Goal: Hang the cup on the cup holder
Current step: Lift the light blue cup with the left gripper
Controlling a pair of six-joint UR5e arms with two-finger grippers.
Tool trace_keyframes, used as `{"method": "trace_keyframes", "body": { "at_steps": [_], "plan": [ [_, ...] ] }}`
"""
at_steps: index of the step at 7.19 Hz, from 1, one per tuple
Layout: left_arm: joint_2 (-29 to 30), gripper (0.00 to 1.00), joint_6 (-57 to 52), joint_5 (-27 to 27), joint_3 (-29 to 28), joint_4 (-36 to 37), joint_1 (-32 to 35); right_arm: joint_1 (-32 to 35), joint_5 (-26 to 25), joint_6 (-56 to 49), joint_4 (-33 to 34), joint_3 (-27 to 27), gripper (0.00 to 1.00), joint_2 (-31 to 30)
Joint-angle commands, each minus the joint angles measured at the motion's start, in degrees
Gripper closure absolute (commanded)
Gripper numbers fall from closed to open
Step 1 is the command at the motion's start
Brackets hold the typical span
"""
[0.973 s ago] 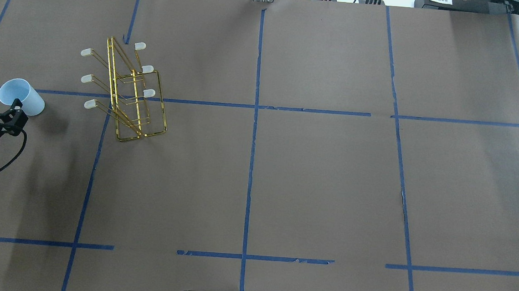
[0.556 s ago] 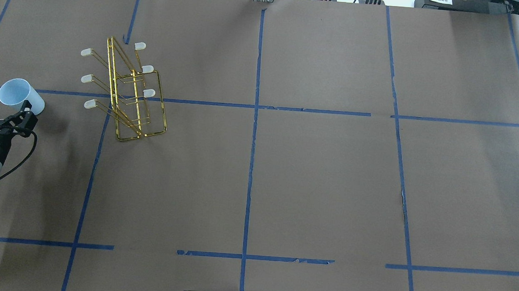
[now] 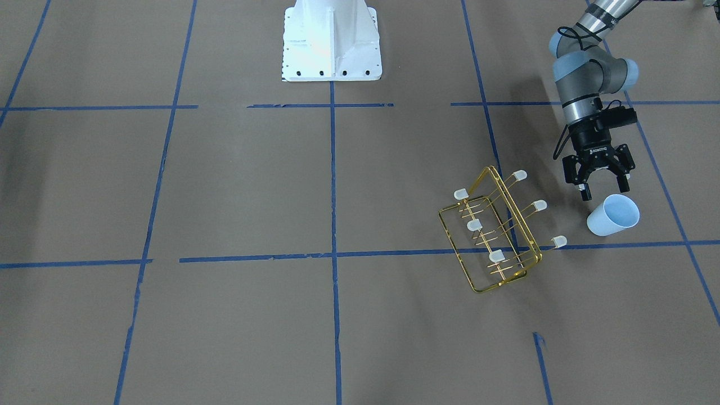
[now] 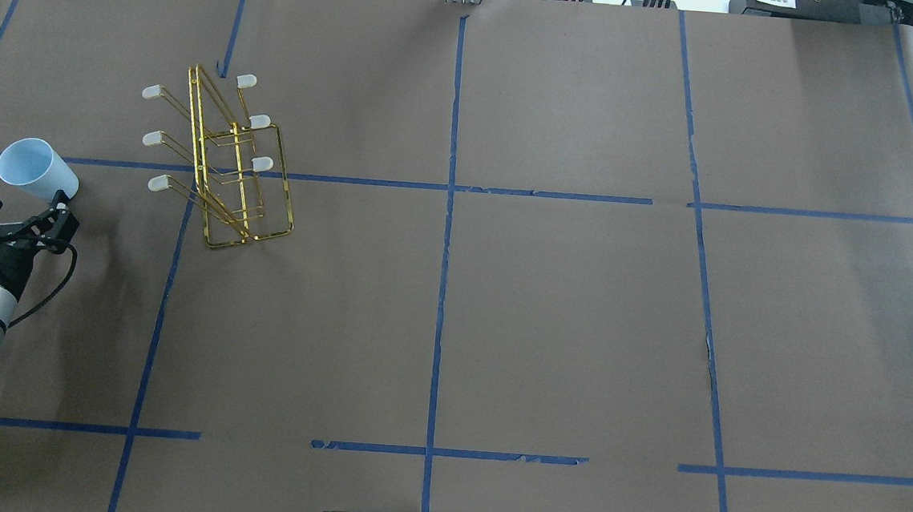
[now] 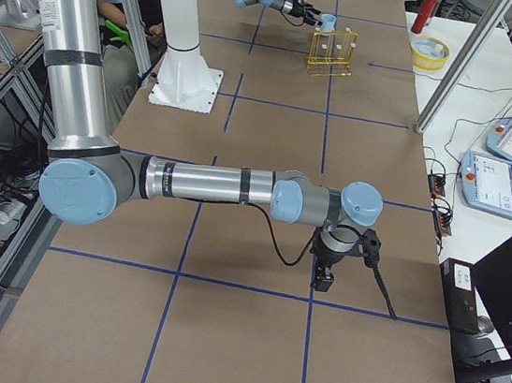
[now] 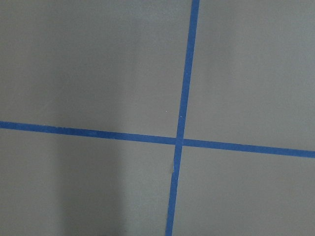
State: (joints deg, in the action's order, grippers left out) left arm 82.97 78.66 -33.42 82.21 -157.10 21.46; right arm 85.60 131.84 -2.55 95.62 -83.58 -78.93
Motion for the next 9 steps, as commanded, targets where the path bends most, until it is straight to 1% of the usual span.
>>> {"method": "trace_keyframes", "body": {
  "at_steps": [1, 2, 4, 7, 9],
  "plan": [
    [0.0, 0.01, -0.26, -0.06, -1.61, -1.9, -0.98, 0.0, 0.0, 0.0, 0.0, 0.0, 0.0, 0.0],
    [0.08, 0.01, -0.27, -0.41, -1.87, -1.98, -0.46, 0.0, 0.0, 0.0, 0.0, 0.0, 0.0, 0.0],
    [0.7, 0.01, -0.27, -0.68, -1.87, -2.94, 2.61, 0.0, 0.0, 0.0, 0.0, 0.0, 0.0, 0.0],
    [3.33, 0.01, -0.26, -1.2, -3.27, -2.95, 2.98, 0.0, 0.0, 0.0, 0.0, 0.0, 0.0, 0.0],
    [3.42, 0.01, -0.18, -1.91, -3.89, -2.95, 3.67, 0.0, 0.0, 0.0, 0.0, 0.0, 0.0, 0.0]
  ]
}}
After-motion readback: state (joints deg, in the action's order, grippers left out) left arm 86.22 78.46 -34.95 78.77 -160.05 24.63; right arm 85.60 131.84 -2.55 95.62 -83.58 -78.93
